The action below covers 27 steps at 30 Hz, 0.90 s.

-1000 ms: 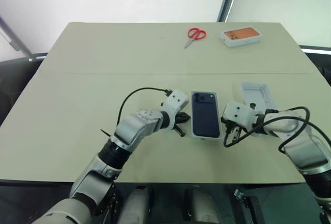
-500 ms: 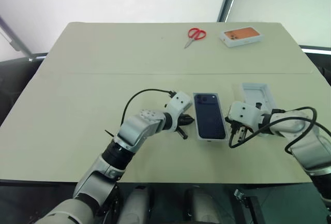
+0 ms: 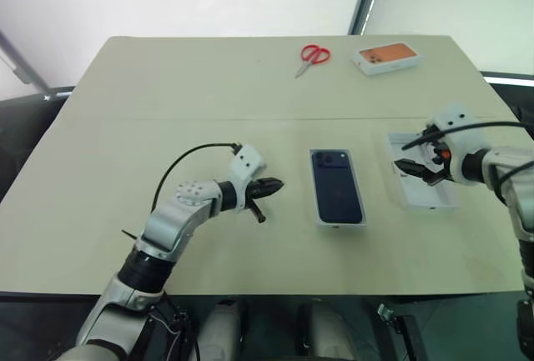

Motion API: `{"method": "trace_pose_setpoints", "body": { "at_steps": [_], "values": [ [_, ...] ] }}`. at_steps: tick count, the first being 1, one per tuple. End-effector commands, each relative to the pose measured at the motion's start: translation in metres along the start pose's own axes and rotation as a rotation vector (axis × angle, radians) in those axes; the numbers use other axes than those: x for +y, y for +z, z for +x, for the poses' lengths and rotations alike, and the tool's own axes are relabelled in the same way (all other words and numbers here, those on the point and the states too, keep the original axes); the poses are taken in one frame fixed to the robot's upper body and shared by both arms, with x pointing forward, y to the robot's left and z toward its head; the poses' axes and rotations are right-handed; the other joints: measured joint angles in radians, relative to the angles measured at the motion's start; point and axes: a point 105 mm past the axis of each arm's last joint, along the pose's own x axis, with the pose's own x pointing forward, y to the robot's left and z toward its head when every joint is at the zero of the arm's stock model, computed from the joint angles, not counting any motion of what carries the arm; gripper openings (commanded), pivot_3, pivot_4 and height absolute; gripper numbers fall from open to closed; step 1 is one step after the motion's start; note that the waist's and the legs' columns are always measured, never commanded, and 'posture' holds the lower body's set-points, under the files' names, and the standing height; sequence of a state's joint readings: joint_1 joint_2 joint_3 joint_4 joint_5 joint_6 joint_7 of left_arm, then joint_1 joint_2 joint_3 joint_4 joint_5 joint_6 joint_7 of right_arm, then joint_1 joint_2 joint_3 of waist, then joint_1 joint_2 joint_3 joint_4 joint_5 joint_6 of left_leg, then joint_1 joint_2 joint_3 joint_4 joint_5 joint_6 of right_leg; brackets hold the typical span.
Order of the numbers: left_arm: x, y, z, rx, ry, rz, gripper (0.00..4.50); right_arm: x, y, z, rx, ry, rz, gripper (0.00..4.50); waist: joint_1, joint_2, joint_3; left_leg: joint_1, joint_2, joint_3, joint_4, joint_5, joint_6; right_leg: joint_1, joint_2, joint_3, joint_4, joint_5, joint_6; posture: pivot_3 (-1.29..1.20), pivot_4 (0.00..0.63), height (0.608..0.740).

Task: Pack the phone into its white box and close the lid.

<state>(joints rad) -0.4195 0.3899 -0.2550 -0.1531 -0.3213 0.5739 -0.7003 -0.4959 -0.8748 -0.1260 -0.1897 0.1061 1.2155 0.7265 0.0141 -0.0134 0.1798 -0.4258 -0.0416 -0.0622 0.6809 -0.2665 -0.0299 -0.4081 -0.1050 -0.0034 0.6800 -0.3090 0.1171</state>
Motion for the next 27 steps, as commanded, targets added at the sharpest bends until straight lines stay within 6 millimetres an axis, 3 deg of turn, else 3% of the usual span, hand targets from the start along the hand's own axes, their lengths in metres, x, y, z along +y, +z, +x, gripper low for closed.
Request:
{"method": "trace_pose_setpoints", "body": {
  "at_steps": [1,6,15,19,24,27],
  "values": [
    [-0.014,0.026,-0.014,-0.155,-0.093,0.106,0.21,-0.004,-0.001,0.000,0.070,-0.029,0.168,4.47,-0.002,0.000,0.000,0.000,0.000,0.000,0.000,0.000,0.000,0.000,-0.001,0.000,0.000,0.000,0.000,0.00,0.150,0.697],
    [-0.033,0.032,-0.025,-0.198,-0.231,0.103,0.21,0.006,-0.006,0.008,0.163,0.009,0.268,4.47,-0.003,0.001,0.000,0.000,0.000,0.001,0.000,-0.003,0.004,-0.001,-0.002,0.000,0.000,0.000,0.000,0.00,0.150,0.697],
    [-0.028,0.023,-0.033,-0.168,-0.202,0.120,0.21,0.020,-0.018,0.013,0.234,0.070,0.322,0.03,-0.007,0.001,0.000,0.000,0.000,0.001,0.000,-0.004,0.007,-0.001,0.001,0.000,0.001,0.000,0.000,0.00,0.150,0.697],
    [-0.021,0.021,-0.035,-0.166,-0.165,0.119,0.21,0.021,-0.009,0.010,0.200,0.094,0.322,0.03,-0.009,0.001,0.000,0.000,0.000,0.001,0.000,-0.004,0.007,-0.001,0.001,0.000,0.001,0.000,0.000,0.00,0.150,0.697],
    [0.006,0.017,-0.045,-0.184,-0.007,0.072,0.21,0.035,0.041,-0.014,-0.054,0.228,0.166,0.03,-0.017,0.002,0.001,0.000,0.000,0.001,0.000,-0.004,0.007,-0.001,0.001,0.000,0.001,0.000,0.000,0.00,0.150,0.697],
    [0.025,0.008,-0.053,-0.163,0.111,0.049,0.21,0.045,0.067,-0.031,-0.188,0.347,0.227,0.03,-0.026,0.003,0.001,0.000,0.001,0.001,0.000,-0.004,0.007,-0.001,0.002,0.000,0.001,0.000,0.000,0.00,0.150,0.697]
  ]
}}
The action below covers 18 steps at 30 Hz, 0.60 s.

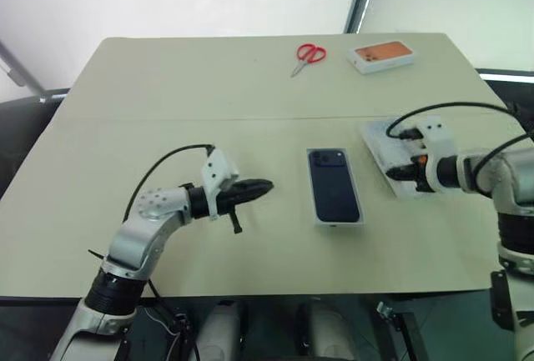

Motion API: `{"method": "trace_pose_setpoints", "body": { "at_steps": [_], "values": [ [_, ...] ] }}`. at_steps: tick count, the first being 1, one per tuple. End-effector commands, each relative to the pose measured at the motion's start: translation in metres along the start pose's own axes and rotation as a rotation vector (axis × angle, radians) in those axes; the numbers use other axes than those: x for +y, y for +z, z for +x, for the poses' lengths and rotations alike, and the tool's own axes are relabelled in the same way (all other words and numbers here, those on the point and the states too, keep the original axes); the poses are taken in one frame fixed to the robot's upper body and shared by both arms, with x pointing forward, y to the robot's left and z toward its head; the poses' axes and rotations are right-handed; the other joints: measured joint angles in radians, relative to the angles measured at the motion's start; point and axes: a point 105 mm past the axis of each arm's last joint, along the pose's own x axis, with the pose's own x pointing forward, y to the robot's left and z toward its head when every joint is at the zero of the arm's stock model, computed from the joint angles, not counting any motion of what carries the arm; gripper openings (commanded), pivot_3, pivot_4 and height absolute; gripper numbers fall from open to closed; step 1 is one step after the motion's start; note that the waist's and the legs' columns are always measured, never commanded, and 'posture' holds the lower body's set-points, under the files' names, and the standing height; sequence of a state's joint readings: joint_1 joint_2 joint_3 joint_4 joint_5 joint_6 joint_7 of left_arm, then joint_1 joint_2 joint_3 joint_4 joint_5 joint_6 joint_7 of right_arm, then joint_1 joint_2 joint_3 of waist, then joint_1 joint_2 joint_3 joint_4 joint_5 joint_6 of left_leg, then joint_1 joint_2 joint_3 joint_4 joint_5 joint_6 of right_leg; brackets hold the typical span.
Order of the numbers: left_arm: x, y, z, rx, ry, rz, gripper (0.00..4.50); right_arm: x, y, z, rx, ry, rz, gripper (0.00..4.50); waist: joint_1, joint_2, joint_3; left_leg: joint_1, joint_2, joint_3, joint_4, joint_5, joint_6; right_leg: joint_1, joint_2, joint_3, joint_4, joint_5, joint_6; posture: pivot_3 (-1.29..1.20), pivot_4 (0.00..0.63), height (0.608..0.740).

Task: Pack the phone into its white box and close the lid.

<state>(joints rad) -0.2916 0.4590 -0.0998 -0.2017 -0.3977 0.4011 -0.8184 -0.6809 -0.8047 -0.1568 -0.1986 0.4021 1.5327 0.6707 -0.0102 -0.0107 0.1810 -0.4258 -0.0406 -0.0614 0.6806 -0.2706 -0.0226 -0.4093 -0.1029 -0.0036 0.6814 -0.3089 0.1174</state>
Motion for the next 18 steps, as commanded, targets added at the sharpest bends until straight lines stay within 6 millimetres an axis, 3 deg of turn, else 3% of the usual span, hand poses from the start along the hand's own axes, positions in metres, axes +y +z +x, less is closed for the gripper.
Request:
{"method": "trace_pose_setpoints", "body": {
  "at_steps": [1,5,10,18],
  "values": [
    [0.020,-0.001,-0.013,-0.012,0.138,0.008,0.21,0.031,0.039,-0.026,-0.215,0.221,0.027,0.03,-0.002,0.000,0.000,0.000,0.000,0.000,0.000,0.000,0.000,0.000,0.000,0.000,0.000,0.000,0.000,0.00,0.150,0.697],
    [0.026,-0.004,-0.016,-0.019,0.186,-0.022,0.21,0.075,0.039,-0.026,-0.265,0.554,0.102,0.03,-0.001,0.000,0.000,0.000,0.001,-0.001,0.000,0.000,0.000,0.000,0.001,0.000,0.000,0.000,0.000,0.00,0.150,0.697],
    [0.024,-0.003,-0.011,-0.020,0.170,-0.010,0.21,0.109,0.029,-0.015,-0.222,0.758,0.305,0.03,0.005,-0.001,0.000,0.000,0.000,0.000,0.001,0.000,0.000,0.001,-0.001,0.000,0.000,0.000,0.000,0.00,0.150,0.697],
    [0.018,0.000,0.007,-0.029,0.119,0.007,0.21,0.150,0.001,0.022,-0.216,0.641,0.647,0.03,-0.008,0.000,0.000,0.000,0.001,0.001,0.001,-0.001,0.001,0.000,0.001,0.001,0.002,0.000,0.000,0.00,0.150,0.697]
  ]
}}
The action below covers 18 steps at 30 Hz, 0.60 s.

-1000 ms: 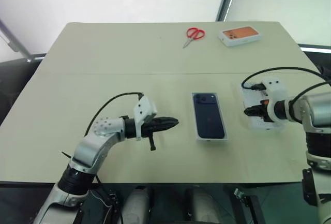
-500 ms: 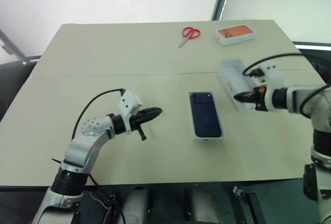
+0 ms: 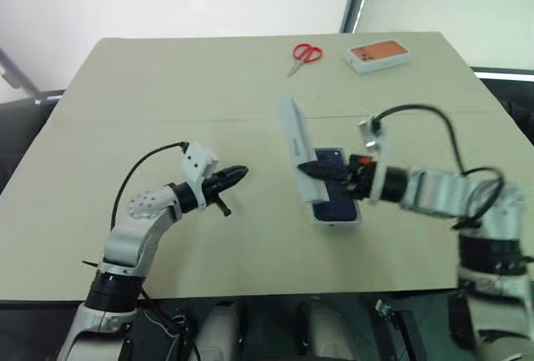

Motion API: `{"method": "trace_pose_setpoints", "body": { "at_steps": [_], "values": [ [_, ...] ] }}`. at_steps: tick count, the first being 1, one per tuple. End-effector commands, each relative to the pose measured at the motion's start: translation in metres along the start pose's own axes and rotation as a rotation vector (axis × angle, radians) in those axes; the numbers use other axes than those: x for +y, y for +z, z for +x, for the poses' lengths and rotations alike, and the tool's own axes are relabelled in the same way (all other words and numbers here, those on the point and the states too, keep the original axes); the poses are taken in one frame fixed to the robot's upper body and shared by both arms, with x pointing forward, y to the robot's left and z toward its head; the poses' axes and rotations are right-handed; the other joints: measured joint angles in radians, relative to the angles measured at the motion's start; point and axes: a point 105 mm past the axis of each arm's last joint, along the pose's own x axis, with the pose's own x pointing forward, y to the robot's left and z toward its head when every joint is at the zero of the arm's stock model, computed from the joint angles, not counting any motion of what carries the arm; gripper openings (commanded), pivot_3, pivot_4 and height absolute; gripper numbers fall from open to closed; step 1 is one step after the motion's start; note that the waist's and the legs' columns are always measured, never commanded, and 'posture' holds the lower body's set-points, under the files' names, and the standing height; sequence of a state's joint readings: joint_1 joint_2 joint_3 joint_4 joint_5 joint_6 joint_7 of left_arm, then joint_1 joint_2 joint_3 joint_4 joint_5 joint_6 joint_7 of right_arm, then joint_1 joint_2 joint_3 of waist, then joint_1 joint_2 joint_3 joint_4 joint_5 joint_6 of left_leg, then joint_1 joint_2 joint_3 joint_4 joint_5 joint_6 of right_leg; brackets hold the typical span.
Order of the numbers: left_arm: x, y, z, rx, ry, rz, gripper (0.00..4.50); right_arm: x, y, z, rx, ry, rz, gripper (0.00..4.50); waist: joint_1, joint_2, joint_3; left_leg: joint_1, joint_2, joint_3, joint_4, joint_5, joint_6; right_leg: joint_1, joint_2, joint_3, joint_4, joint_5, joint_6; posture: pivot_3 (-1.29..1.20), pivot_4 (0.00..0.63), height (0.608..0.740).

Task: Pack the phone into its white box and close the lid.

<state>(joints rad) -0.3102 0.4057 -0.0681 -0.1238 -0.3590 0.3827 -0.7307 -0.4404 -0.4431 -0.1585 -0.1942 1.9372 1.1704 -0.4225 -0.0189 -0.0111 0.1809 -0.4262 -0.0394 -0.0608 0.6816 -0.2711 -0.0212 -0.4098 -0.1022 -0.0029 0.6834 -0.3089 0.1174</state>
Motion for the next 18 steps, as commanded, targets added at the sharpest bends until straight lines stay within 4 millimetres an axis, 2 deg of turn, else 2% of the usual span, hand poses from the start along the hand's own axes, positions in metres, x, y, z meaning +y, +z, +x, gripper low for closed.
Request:
{"method": "trace_pose_setpoints", "body": {
  "at_steps": [1,4,6,10,12,16,18],
  "values": [
    [-0.006,0.007,0.007,-0.024,-0.029,0.039,0.21,0.011,-0.004,0.009,-0.091,-0.052,0.052,0.03,0.001,0.000,0.000,0.000,0.000,0.000,0.000,0.000,0.000,0.000,0.000,0.000,0.000,0.000,0.000,0.00,0.150,0.697],
    [-0.011,0.006,0.013,-0.022,-0.045,0.048,0.21,0.008,-0.011,0.016,-0.153,-0.147,0.176,0.03,0.002,0.000,0.000,0.000,0.000,0.000,0.000,0.000,0.000,0.000,0.000,0.000,0.000,0.000,0.000,0.00,0.150,0.697],
    [-0.012,0.007,0.016,-0.030,-0.051,0.044,0.21,0.010,-0.010,0.017,-0.172,-0.165,0.192,0.03,0.002,0.000,0.000,0.000,0.000,0.000,0.000,0.000,0.000,-0.001,0.001,0.000,0.000,0.000,0.000,0.00,0.150,0.697],
    [-0.010,0.008,0.017,-0.036,-0.043,0.039,0.21,0.026,-0.004,0.020,-0.209,-0.129,0.200,0.03,0.001,0.000,0.000,0.000,0.000,0.000,0.000,0.000,0.000,-0.001,0.001,0.000,0.000,0.000,0.000,0.00,0.150,0.697],
    [-0.009,0.007,0.016,-0.034,-0.041,0.040,0.21,0.032,-0.004,0.022,-0.213,-0.117,0.201,0.03,-0.001,0.000,0.000,0.000,0.001,0.000,0.000,0.000,0.000,-0.001,0.003,0.000,0.001,0.000,0.000,0.00,0.150,0.697],
    [-0.003,0.007,0.013,-0.029,-0.024,0.044,0.21,0.058,-0.005,0.026,-0.224,-0.003,0.174,0.03,0.000,0.001,0.000,0.000,0.002,-0.001,-0.001,0.000,0.000,-0.002,0.004,0.001,0.001,0.000,0.000,0.00,0.150,0.697],
    [-0.001,0.008,0.011,-0.031,-0.013,0.043,0.21,0.062,-0.006,0.027,-0.220,0.019,0.166,0.03,0.000,0.001,0.000,0.000,0.002,-0.001,-0.001,0.000,0.000,-0.002,0.004,0.001,0.001,0.000,0.000,0.00,0.150,0.697]
  ]
}}
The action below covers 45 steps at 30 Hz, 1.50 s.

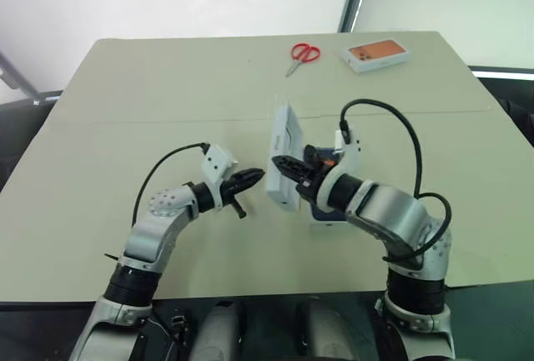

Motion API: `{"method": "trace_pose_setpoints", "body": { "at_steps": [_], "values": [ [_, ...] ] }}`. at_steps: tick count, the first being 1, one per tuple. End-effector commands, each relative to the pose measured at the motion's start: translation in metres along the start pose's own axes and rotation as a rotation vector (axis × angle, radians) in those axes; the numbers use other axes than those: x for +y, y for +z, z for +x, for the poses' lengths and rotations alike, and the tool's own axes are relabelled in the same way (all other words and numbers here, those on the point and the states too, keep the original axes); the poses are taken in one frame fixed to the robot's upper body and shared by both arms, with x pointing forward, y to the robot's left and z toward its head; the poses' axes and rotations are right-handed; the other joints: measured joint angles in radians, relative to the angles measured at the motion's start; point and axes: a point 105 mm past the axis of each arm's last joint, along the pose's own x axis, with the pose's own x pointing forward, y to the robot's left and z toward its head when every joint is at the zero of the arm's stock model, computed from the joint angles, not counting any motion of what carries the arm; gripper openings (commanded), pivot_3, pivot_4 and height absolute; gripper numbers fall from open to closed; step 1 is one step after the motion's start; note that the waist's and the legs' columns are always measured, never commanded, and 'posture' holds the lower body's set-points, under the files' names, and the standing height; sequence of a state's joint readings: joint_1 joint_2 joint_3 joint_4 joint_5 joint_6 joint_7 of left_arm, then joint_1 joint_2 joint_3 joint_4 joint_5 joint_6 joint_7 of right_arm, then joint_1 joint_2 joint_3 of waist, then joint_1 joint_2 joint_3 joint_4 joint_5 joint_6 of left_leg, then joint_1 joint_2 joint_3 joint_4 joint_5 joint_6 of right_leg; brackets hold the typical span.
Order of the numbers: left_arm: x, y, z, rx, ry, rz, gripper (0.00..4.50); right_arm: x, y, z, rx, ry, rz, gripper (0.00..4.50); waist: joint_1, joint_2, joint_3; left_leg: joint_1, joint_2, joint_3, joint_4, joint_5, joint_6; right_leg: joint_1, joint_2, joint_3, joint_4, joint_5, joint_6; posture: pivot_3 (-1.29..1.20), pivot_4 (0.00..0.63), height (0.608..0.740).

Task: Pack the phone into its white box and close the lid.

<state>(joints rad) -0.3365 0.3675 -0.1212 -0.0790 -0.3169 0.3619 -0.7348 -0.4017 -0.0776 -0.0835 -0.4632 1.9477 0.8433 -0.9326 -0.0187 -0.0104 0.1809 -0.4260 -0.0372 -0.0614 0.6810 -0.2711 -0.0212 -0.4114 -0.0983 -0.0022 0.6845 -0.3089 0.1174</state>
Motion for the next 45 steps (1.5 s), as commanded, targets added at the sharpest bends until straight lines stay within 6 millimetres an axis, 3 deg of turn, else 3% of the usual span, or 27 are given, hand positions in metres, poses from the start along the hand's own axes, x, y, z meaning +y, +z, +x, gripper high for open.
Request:
{"method": "trace_pose_setpoints", "body": {
  "at_steps": [1,5,16,19,24,28,33,41,45],
  "values": [
    [0.010,0.015,-0.005,-0.049,0.029,0.038,0.21,0.023,-0.003,-0.006,-0.002,0.112,-0.042,0.03,0.000,0.000,0.000,0.000,0.000,0.000,0.000,0.000,0.000,0.000,0.000,0.000,0.000,0.000,0.000,0.00,0.150,0.697],
    [0.011,0.016,-0.006,-0.050,0.034,0.036,0.21,-0.005,-0.005,-0.010,0.035,0.045,-0.052,0.03,0.007,0.000,0.000,0.000,0.000,0.000,0.000,0.000,0.000,0.001,0.000,0.000,0.000,0.000,0.000,0.00,0.150,0.697],
    [0.012,0.020,0.006,-0.065,0.035,0.043,0.21,-0.052,-0.006,-0.026,0.130,-0.029,-0.079,0.03,0.005,0.000,0.000,0.000,0.000,0.000,0.000,0.000,0.001,0.002,0.000,0.000,-0.001,0.000,0.000,0.00,0.150,0.697],
    [0.006,0.030,0.029,-0.107,0.016,0.037,0.21,-0.054,0.018,-0.035,0.115,-0.028,-0.142,0.96,0.014,0.000,0.000,0.000,0.000,0.000,0.001,0.000,0.001,0.002,0.000,0.000,-0.001,0.000,0.000,0.00,0.150,0.697],
    [-0.015,0.040,0.057,-0.143,-0.058,0.023,0.21,-0.039,0.050,-0.053,0.156,-0.010,-0.342,3.51,0.012,0.000,0.000,0.000,-0.003,0.001,0.002,-0.001,0.002,0.003,-0.002,0.000,-0.003,0.000,0.000,0.00,0.150,0.697],
    [-0.037,0.042,0.077,-0.145,-0.123,0.023,0.21,-0.039,0.079,-0.072,0.156,-0.165,-0.539,3.51,0.008,0.000,0.000,0.000,0.000,0.001,0.001,-0.002,0.004,0.002,-0.001,-0.001,-0.003,0.000,0.000,0.00,0.150,0.697],
    [-0.042,0.043,0.087,-0.147,-0.117,0.015,0.21,-0.049,0.102,-0.082,0.108,-0.291,-0.764,3.51,0.007,0.000,0.000,0.000,0.000,0.001,0.002,-0.002,0.004,0.003,-0.001,-0.001,-0.003,0.000,0.000,0.00,0.150,0.697],
    [-0.007,0.049,0.056,-0.141,0.026,-0.100,0.21,-0.072,0.116,-0.088,0.151,-0.430,-1.226,3.51,0.007,0.000,0.000,0.000,0.000,0.001,0.002,-0.002,0.004,0.002,-0.001,-0.001,-0.003,0.000,0.000,0.00,0.150,0.697],
    [-0.008,0.032,0.029,0.012,0.011,-0.086,0.21,-0.088,0.116,-0.092,0.237,-0.463,-1.330,2.14,0.006,0.000,0.000,0.000,0.000,0.001,0.001,-0.002,0.004,0.002,-0.001,0.000,-0.003,0.000,0.000,0.00,0.150,0.697]
  ]
}}
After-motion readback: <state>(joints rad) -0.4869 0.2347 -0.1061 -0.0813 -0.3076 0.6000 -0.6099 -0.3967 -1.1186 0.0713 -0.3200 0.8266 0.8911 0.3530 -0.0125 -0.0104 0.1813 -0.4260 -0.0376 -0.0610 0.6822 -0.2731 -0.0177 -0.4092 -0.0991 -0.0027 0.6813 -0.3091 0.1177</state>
